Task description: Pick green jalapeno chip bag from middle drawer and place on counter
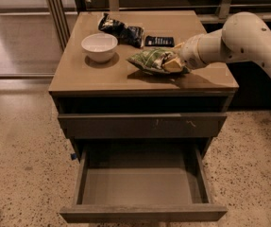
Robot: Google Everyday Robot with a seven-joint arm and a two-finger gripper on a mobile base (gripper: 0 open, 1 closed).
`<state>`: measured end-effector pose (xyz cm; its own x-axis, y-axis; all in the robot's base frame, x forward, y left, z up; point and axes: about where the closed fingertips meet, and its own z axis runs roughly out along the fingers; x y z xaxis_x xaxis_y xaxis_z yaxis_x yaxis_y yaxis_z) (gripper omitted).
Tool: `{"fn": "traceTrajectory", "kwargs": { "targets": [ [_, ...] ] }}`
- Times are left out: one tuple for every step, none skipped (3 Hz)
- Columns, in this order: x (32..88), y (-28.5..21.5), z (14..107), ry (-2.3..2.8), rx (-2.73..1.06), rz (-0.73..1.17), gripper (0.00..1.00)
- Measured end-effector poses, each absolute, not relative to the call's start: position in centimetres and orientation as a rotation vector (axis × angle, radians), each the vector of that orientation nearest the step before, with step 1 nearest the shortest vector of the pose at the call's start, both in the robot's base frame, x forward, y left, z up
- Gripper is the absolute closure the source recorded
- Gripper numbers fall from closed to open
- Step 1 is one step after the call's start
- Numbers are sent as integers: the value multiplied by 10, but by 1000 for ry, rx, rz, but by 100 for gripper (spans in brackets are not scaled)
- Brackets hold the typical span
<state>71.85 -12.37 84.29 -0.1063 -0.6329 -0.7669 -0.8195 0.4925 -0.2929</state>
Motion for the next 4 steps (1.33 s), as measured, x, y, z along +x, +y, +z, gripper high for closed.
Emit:
{"fn": "traceTrajectory", "kwargs": {
  "targets": [
    [718, -124, 843, 1820, -1218, 255, 35],
    [718, -124, 843, 1820, -1218, 255, 12],
    [718, -124, 843, 1820, -1218, 256, 0],
    [718, -123, 843, 1820, -1218, 256, 0]
  ]
}}
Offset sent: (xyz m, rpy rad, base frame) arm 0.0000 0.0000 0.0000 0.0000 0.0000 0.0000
